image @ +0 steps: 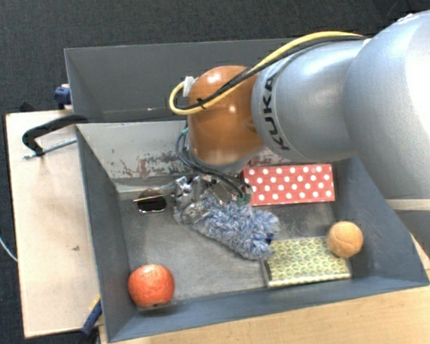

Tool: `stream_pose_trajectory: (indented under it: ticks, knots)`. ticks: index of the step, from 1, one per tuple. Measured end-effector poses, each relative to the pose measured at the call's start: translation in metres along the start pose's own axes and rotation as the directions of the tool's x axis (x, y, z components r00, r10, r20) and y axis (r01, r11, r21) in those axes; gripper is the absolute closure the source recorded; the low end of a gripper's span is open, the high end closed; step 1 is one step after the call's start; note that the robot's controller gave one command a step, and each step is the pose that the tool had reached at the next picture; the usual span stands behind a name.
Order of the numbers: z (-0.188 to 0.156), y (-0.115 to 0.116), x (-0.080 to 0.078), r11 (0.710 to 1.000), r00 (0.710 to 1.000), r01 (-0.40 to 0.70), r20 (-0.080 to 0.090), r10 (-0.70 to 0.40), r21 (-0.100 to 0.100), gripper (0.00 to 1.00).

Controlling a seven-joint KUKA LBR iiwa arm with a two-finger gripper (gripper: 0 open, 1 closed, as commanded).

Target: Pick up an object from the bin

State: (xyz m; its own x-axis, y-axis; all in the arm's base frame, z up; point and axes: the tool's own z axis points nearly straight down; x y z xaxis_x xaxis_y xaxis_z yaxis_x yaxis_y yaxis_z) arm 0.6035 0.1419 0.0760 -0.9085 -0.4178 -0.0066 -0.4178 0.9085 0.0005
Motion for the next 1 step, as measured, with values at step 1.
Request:
stream_pose_trajectory:
  ticks: [1]
  knots:
    - [0.0,0.0,0.0,1.0,1.0,0.0,0.0,0.0,0.0,1.0]
